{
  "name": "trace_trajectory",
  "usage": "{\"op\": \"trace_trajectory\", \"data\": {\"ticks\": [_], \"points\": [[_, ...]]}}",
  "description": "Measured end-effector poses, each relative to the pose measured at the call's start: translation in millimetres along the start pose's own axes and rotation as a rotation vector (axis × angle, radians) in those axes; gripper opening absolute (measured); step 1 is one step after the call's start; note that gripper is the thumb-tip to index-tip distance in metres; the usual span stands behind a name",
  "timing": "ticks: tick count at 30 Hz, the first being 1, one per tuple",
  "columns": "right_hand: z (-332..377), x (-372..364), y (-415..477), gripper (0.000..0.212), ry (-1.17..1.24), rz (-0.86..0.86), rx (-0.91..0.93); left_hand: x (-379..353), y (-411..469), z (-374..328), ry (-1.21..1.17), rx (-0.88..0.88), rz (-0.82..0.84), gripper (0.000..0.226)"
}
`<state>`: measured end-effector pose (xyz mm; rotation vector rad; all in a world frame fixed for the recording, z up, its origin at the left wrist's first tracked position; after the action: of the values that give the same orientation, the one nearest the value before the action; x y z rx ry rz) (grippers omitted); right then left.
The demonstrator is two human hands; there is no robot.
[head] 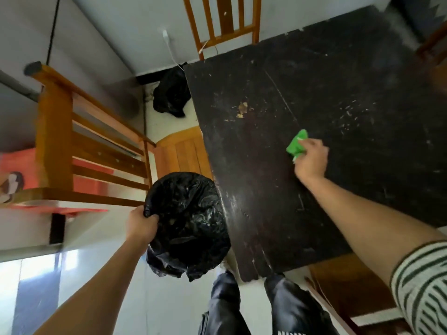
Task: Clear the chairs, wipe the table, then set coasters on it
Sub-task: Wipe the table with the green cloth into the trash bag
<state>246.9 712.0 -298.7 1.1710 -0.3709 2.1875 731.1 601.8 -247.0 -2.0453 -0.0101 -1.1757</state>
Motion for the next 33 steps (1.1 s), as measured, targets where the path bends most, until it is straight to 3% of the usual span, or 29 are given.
{"op": "trace_trajectory", "data": {"ticks": [3, 6, 8, 10, 13, 16, 19, 22, 24, 28, 33], "points": [[96.6, -56.4, -88.5, 0.048, 0.226, 0.171, 0.385, -0.3, -6.5, 3.7, -0.034, 0.004, -0.007, 0.01], [160.8, -93.6, -155.0, 0.047, 0.391, 0.491, 0.535, 1.2, -14.0, 0.9, -0.043, 0.006, -0.027, 0.007], [176.6, -94.0, -157.2, 0.045, 0.466, 0.578, 0.534, 1.6, -18.9, 0.8, -0.051, 0.004, -0.034, 0.007], [163.1, -78.0, -116.2, 0.047, 0.452, 0.481, 0.425, 2.1, -19.6, 3.5, -0.064, 0.002, -0.036, 0.005], [113.1, -38.3, -27.0, 0.048, 0.246, 0.193, 0.25, 0.9, -16.9, 7.2, -0.089, -0.002, -0.017, 0.008], [75.2, -30.7, -7.2, 0.047, 0.002, 0.132, 0.062, -1.0, -14.2, 9.7, -0.094, -0.001, -0.001, 0.009], [126.9, -72.0, -83.3, 0.049, 0.097, 0.22, 0.302, -2.2, -13.0, 13.0, -0.104, 0.005, 0.013, 0.011], [187.2, -119.9, -172.6, 0.049, 0.249, 0.508, 0.588, -2.3, -9.4, 17.4, -0.093, 0.008, 0.028, 0.013], [205.8, -126.7, -177.8, 0.045, 0.321, 0.614, 0.606, -1.2, -7.3, 16.2, -0.095, 0.011, 0.036, 0.013], [215.1, -106.1, -78.0, 0.049, 0.26, 0.488, 0.475, 7.4, 1.5, 7.8, -0.117, 0.033, 0.029, 0.01], [222.6, -86.6, 93.1, 0.05, 0.057, 0.252, 0.455, 7.0, 20.2, 3.5, -0.123, 0.06, 0.047, 0.013]]}}
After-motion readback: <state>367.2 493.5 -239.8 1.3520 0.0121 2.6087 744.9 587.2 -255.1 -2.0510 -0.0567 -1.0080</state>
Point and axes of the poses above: each hand's wrist, its own y-axis towards the middle knuckle, its own x-axis out of the back of the hand, z = x × y, the point moved 9 cm from there along y, towards the middle knuckle, and after that the axes turned 15 degrees about x, right-handed, at the moved point
